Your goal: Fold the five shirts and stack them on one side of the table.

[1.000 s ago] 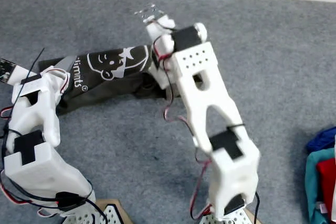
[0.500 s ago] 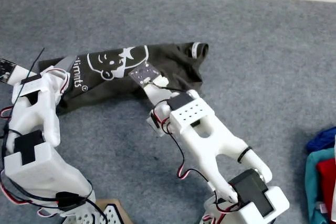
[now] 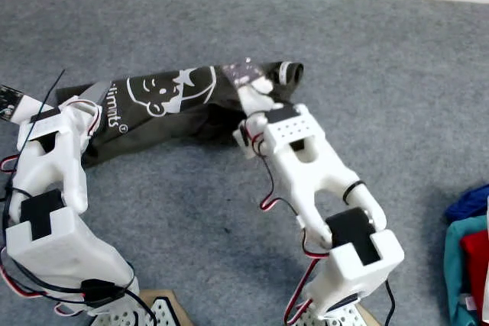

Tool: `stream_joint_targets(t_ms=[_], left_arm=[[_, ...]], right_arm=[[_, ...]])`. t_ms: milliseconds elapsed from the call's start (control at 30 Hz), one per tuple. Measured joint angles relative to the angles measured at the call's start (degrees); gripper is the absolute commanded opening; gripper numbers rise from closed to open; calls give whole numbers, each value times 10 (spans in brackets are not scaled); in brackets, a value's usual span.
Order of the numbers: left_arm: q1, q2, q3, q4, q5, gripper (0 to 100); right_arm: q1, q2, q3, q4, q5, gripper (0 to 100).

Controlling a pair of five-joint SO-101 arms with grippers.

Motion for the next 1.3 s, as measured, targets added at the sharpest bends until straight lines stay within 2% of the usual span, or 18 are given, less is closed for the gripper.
stream_joint_targets(t_ms=[300, 467, 733, 1200, 1300], left_arm=[[0, 0, 0, 0, 0, 546], [0, 0, 0, 0, 0, 546], [0, 0, 0, 0, 0, 546], [0, 0, 0, 0, 0, 546], [0, 0, 0, 0, 0, 546]], right_arm=[[36, 4, -69, -41, 0, 15], [45, 61, -99, -72, 0, 17], [76, 198, -251, -72, 0, 17], [96, 332, -466, -49, 0, 20], [105, 353, -507, -18, 0, 21]])
